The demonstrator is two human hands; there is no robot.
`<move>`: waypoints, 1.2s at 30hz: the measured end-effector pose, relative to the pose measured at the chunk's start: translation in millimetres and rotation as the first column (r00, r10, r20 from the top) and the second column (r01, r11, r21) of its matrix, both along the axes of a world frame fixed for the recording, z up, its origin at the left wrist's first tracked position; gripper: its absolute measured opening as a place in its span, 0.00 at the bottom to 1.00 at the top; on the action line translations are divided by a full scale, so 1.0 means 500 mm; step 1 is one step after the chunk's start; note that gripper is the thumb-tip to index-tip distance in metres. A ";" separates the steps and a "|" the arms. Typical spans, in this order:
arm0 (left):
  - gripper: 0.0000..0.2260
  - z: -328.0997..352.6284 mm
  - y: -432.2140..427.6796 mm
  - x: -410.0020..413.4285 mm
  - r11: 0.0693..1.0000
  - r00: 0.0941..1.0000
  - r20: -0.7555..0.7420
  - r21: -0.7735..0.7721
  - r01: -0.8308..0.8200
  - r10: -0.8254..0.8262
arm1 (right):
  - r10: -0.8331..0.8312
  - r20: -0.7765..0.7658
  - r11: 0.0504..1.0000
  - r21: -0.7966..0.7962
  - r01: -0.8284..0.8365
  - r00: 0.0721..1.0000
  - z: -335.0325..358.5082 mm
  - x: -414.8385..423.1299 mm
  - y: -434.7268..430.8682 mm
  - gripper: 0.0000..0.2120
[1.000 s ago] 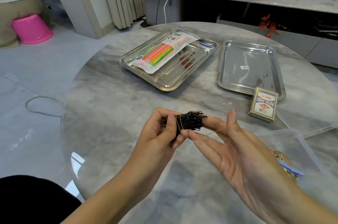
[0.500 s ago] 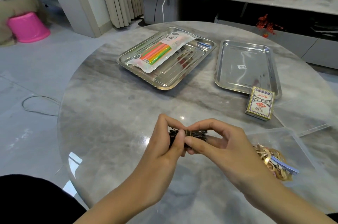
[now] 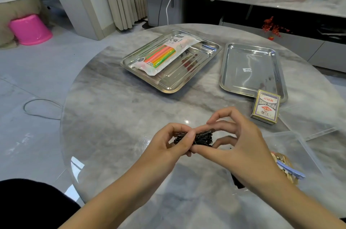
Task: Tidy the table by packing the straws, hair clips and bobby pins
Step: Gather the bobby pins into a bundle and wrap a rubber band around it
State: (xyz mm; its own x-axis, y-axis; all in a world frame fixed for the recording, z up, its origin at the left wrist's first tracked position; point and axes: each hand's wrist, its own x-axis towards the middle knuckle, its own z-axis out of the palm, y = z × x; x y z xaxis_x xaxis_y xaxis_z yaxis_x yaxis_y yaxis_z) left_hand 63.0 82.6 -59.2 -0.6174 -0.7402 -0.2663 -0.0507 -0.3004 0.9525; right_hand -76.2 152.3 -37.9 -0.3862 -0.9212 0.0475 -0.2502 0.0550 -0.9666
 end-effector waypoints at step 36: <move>0.19 -0.011 -0.026 -0.007 0.828 0.913 -0.269 0.397 0.396 -0.308 | 0.360 -0.269 0.933 0.126 -0.338 0.893 -0.026 -0.047 -0.012 0.37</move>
